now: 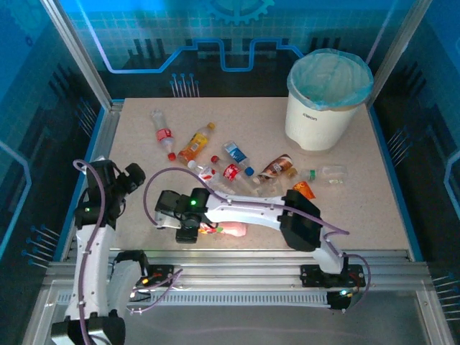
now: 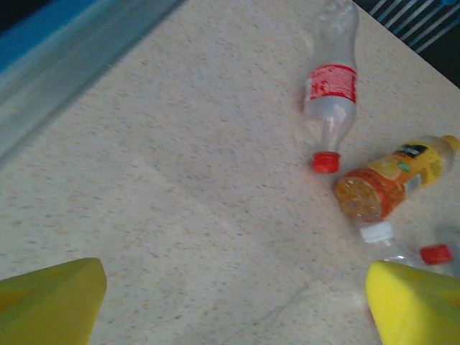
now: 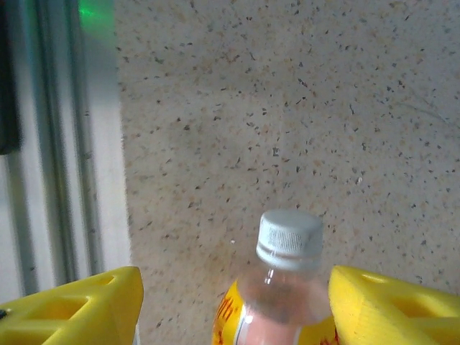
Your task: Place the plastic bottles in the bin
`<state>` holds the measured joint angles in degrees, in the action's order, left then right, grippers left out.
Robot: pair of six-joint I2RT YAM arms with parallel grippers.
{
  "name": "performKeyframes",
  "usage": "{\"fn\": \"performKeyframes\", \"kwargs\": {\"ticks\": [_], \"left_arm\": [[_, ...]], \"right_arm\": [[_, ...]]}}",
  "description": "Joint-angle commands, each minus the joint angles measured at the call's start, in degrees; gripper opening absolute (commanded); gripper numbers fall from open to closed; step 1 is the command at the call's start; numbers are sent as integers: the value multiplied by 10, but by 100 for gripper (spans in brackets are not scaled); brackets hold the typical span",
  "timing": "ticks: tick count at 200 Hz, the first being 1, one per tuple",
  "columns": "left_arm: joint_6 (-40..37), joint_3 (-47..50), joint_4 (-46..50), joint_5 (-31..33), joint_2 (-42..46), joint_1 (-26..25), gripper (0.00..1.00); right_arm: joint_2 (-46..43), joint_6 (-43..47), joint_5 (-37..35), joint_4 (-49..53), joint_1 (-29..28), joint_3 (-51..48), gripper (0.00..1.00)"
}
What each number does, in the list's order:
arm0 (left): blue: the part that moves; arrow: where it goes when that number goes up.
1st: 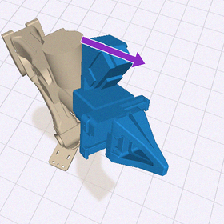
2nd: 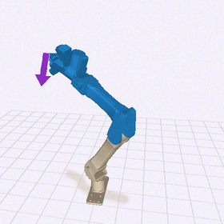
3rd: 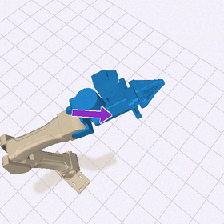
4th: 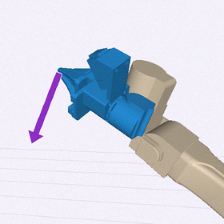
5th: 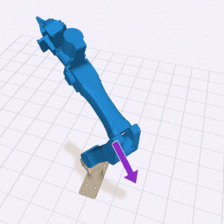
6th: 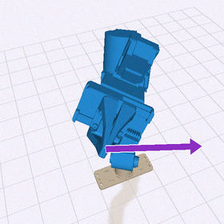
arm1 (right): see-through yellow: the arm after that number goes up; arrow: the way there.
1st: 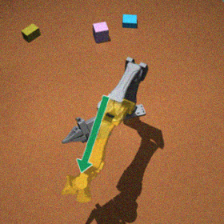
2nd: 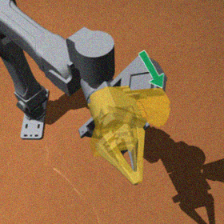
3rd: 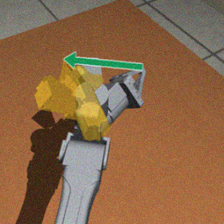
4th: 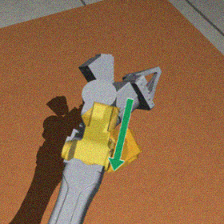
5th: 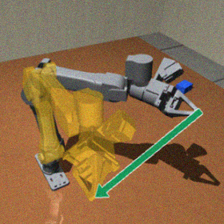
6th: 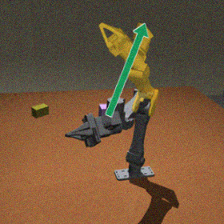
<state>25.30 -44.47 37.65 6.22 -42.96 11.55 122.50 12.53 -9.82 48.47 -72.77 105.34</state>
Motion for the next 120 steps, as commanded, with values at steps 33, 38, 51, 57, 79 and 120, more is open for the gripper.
{"fn": "performKeyframes", "kwargs": {"ticks": [33, 38, 51, 57, 79, 120], "left_arm": [[-11, 42, -42, -94, 28, 8, 95], [-13, 42, -40, -91, 30, 8, 95], [-16, 43, -36, -85, 31, 7, 95], [-17, 41, -37, -85, 31, 6, 95], [-20, 41, -37, -73, 30, 3, 95], [-23, 40, -35, -66, 30, 2, 95]], "right_arm": [[81, 19, 17, 69, 15, 93, 69], [87, 19, 16, 73, 16, 98, 69], [103, 19, 12, 85, 19, 114, 69], [105, 19, 7, 89, 20, 121, 69], [134, 22, -3, 104, 25, 141, 67], [142, 26, -4, 109, 33, 146, 58]]}}
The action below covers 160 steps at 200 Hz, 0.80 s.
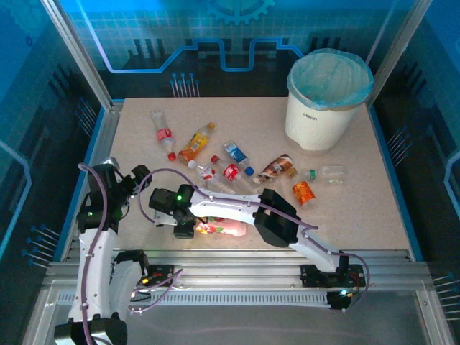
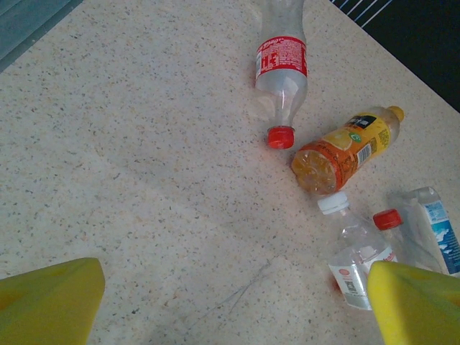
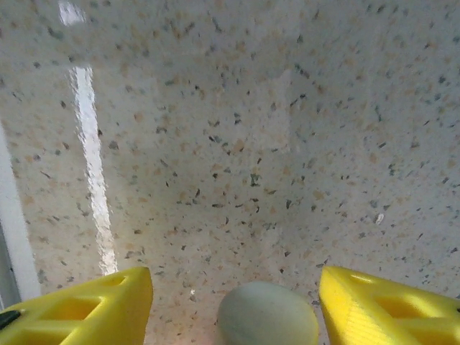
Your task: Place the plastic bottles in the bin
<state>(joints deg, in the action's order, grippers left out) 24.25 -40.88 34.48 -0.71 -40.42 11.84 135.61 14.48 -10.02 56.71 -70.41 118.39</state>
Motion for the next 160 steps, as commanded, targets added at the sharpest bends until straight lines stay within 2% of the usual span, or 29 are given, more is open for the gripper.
{"fn": "performKeyframes", "kwargs": {"ticks": [1, 26, 39, 74, 95, 124, 160], "left_arm": [[-13, 4, -3, 3, 4, -1, 95], [-9, 4, -6, -4, 3, 0, 96], [-10, 4, -5, 1, 2, 1, 96], [-5, 4, -9, -11, -2, 1, 95], [-4, 3, -10, -12, -5, 2, 96], [3, -3, -10, -20, -14, 10, 95], [-2, -41, -2, -36, -33, 12, 93]], "right_arm": [[11, 6, -2, 26, 10, 16, 58], [7, 7, 0, 26, 11, 16, 48], [2, 7, 1, 26, 11, 16, 40], [-20, 5, 11, 25, 11, 6, 27], [-64, -3, 20, 18, 11, -10, 21], [-114, -16, 45, 22, 13, -16, 15], [-174, -44, 93, 46, 27, -6, 14]]}}
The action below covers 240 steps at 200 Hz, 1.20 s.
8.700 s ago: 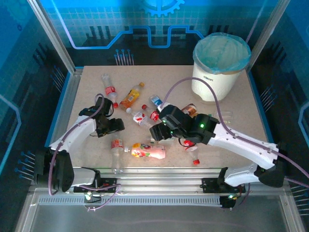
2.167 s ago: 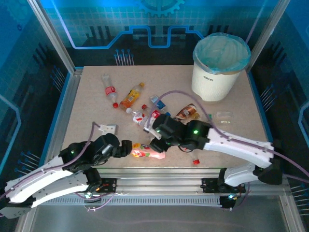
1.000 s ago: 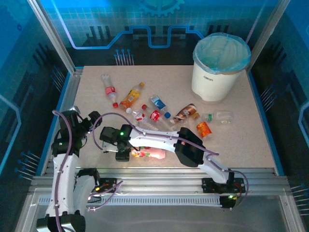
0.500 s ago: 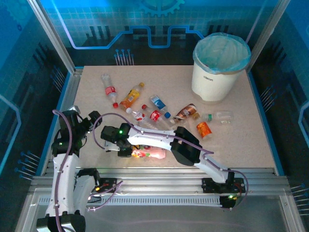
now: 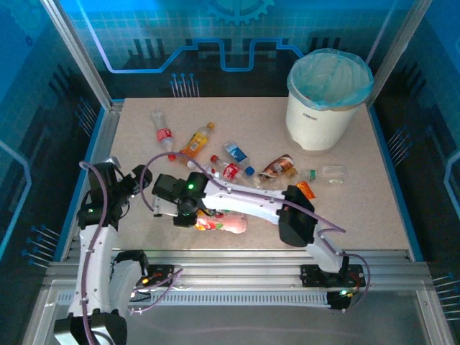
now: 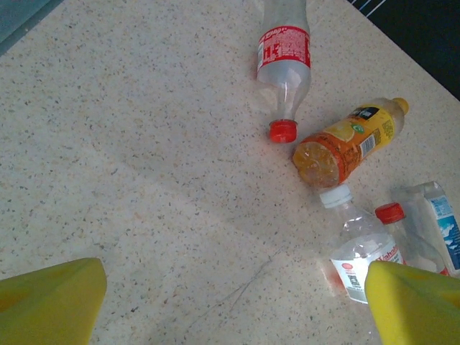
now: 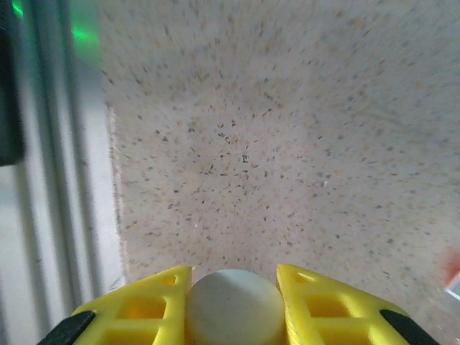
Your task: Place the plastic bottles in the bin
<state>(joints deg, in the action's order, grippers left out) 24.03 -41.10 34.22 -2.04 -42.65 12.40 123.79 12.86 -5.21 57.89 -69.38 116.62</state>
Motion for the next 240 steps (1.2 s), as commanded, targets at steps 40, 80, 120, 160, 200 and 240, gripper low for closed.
{"fn": "performKeyframes", "kwargs": {"ticks": [40, 80, 120, 160, 200, 240], "left_arm": [[-4, -142, 5, -63, -58, 5, 90], [-16, -258, -26, 1, -121, -107, 90], [-67, -359, -99, 59, -214, -277, 90], [-200, -444, -180, 99, -308, -445, 91], [-250, -519, -220, 62, -390, -545, 92], [-268, -553, -244, 11, -441, -586, 92]], "right_arm": [[-136, -76, 95, 58, 61, 57, 13], [-190, -111, 94, 80, 152, 144, 0], [-213, -126, 68, 13, 287, 214, 0], [-203, -185, 56, -85, 431, 294, 0], [-183, -245, 12, -204, 553, 340, 0], [-130, -229, -78, -284, 615, 390, 0]]}}
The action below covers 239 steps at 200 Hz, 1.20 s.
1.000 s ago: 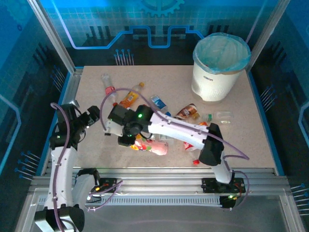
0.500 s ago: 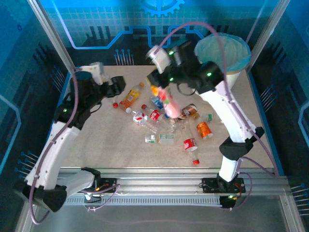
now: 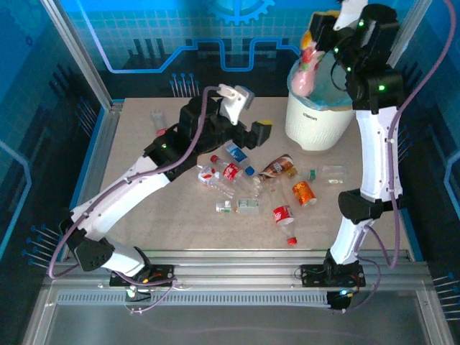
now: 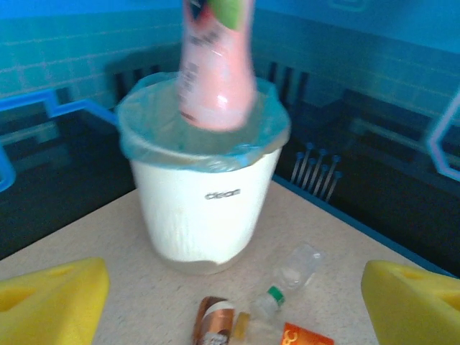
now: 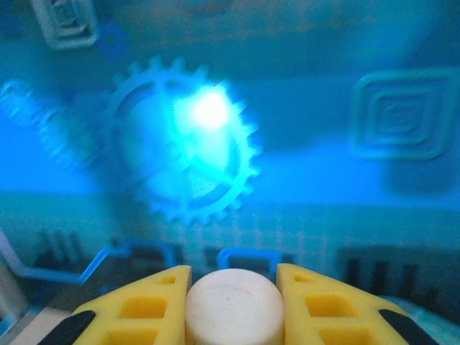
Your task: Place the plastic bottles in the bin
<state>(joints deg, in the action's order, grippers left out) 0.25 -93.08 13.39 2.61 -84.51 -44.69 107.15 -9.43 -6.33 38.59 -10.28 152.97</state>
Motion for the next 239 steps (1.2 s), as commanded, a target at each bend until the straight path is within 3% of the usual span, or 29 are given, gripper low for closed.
{"fn": "performKeyframes", "kwargs": {"ticks": [1, 31, 65, 122, 146, 151, 157, 161, 239], "left_arm": [[-31, -34, -36, -36, -23, -16, 92], [-30, -40, -40, -36, -43, -25, 92], [-28, -25, -45, -24, -44, -26, 92], [-15, 15, -29, 6, -25, -26, 94], [-5, 31, -24, 16, -14, -26, 95], [-5, 34, -22, 17, -11, -26, 95], [-3, 37, -21, 19, -7, -26, 95], [-2, 40, -21, 21, -5, -26, 95], [45, 64, -6, 48, 45, -26, 94]], "right_arm": [[37, -4, -69, -93, 25, 26, 0], [86, 46, -120, -148, 35, 27, 0], [146, 85, -207, -121, 33, 51, 0], [192, 87, -221, -34, 36, 33, 0], [183, 72, -234, -15, 37, -7, 19], [177, 70, -233, -18, 37, -20, 30], [173, 66, -231, -19, 37, -32, 55], [170, 62, -229, -18, 37, -39, 62], [92, 33, -179, 33, 18, -39, 62]]}}
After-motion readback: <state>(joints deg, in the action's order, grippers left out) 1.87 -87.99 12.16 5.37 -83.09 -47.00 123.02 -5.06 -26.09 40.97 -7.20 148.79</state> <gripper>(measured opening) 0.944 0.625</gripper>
